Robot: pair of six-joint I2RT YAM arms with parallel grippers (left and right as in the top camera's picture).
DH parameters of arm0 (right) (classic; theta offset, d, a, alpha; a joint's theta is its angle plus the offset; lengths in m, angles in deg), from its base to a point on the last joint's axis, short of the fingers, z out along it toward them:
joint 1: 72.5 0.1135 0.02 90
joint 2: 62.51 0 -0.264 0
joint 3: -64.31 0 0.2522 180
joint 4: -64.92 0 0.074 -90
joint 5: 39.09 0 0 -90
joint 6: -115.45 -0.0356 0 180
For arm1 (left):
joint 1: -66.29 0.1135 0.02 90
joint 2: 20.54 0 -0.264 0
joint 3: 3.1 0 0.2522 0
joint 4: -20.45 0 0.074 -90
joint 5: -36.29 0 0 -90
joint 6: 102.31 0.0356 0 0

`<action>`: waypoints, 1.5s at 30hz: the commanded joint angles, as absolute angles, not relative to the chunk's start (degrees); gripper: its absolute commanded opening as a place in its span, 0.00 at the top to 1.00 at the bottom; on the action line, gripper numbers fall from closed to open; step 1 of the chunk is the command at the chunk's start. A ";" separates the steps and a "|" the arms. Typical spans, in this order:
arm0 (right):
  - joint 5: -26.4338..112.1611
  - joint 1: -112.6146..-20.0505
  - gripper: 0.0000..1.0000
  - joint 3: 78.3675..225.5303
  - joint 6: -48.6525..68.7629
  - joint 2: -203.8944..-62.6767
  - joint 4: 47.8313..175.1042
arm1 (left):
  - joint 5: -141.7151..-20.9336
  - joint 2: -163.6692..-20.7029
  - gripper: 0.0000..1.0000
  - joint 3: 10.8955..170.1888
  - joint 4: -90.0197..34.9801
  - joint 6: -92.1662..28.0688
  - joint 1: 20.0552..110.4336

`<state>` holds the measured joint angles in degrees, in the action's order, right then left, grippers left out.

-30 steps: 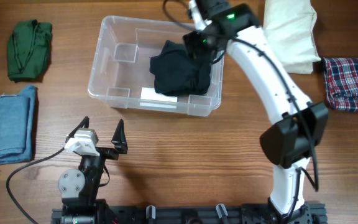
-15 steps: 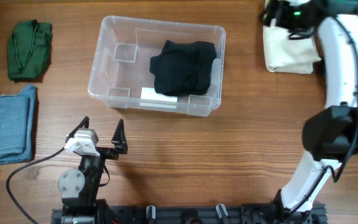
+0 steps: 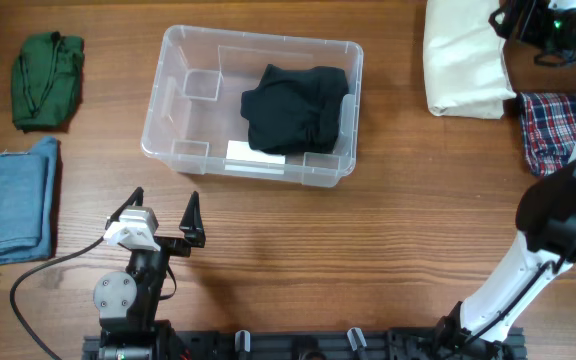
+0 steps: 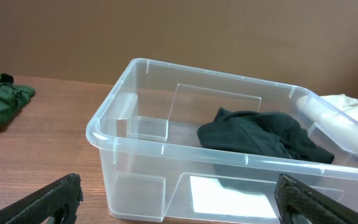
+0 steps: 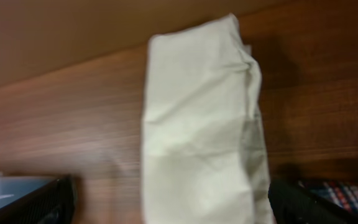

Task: Pack container
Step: 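Move the right gripper up to the cream folded cloth, then grasp the cream folded cloth with the right gripper and lift it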

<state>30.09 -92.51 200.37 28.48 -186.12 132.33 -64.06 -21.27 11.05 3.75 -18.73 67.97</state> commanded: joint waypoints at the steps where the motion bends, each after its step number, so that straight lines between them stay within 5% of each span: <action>1: 28.56 -93.45 0.00 200.57 32.98 -192.18 130.63 | -63.93 -20.86 0.00 11.00 3.24 -19.19 68.29; 45: 10.99 -97.97 0.00 200.20 34.25 -212.96 122.34 | -63.93 -20.86 0.00 11.00 3.22 -19.19 68.29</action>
<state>14.61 -97.99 200.48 35.41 -208.48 122.04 -64.06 -21.27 11.05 3.75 -18.73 67.97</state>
